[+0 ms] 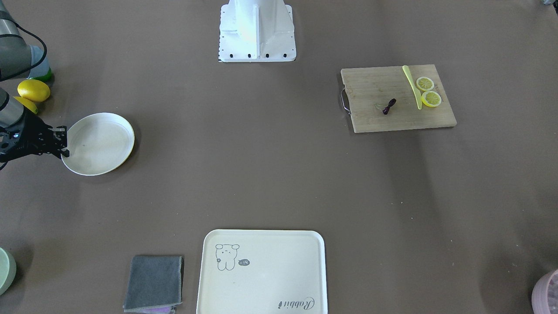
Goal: Place red cherry on plate
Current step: 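Reach the right gripper to the white plate and grip its rim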
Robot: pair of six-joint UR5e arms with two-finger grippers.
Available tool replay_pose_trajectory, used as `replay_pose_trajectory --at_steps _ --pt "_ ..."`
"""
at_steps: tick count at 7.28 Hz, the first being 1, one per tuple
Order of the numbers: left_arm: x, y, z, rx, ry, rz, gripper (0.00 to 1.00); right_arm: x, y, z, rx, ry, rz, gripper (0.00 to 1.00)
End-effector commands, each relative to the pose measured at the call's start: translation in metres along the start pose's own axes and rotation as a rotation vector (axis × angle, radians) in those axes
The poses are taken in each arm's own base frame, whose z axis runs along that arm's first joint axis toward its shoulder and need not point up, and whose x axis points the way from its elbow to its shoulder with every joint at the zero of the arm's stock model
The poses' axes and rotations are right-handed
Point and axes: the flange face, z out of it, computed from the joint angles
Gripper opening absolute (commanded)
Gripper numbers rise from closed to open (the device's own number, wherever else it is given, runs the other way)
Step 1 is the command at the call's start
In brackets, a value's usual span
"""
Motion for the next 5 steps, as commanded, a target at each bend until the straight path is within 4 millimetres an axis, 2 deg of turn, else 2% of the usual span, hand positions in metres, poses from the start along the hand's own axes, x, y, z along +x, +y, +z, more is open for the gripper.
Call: replay_pose_trajectory --at_steps 1,2,4,5 --pt "0.0 0.0 0.0 0.001 0.0 0.001 0.98 -0.014 -0.009 -0.009 0.015 -0.028 0.033 0.0" --pt "0.001 0.0 -0.001 0.002 0.001 0.002 0.98 -0.017 -0.021 -0.022 0.023 -0.062 0.038 0.0" --pt "0.0 0.001 -0.005 0.009 0.001 0.001 0.98 -0.021 -0.052 -0.067 0.013 -0.212 0.051 0.0" --pt "-0.001 0.003 -0.004 0.011 0.002 0.004 0.98 -0.04 -0.071 -0.074 0.03 -0.231 0.064 0.0"
